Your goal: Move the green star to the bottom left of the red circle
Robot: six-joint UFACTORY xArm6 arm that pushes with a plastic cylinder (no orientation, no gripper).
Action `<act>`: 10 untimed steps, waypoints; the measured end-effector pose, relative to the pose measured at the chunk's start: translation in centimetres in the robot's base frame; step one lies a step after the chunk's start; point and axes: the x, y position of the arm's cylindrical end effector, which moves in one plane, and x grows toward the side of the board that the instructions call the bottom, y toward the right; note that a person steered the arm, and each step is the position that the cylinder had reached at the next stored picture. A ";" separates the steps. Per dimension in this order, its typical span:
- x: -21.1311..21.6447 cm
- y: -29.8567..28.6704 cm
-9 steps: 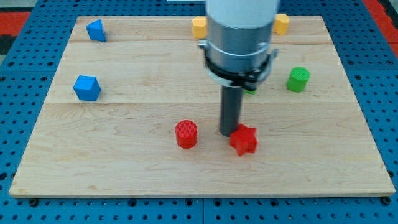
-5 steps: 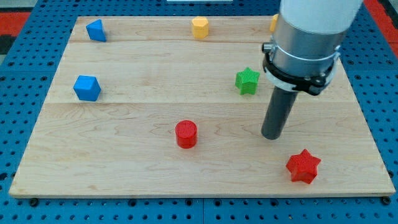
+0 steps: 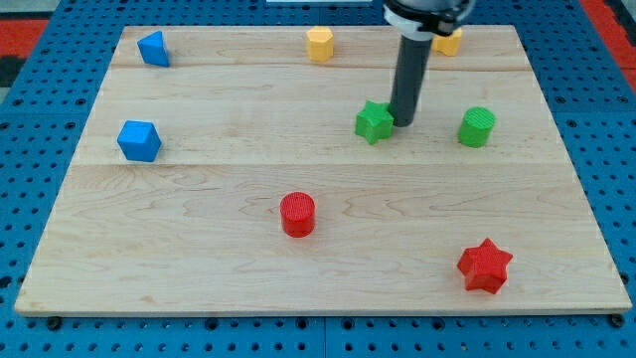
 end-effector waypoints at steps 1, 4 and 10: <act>-1.4 -3.1; -0.6 -6.3; 4.4 -5.3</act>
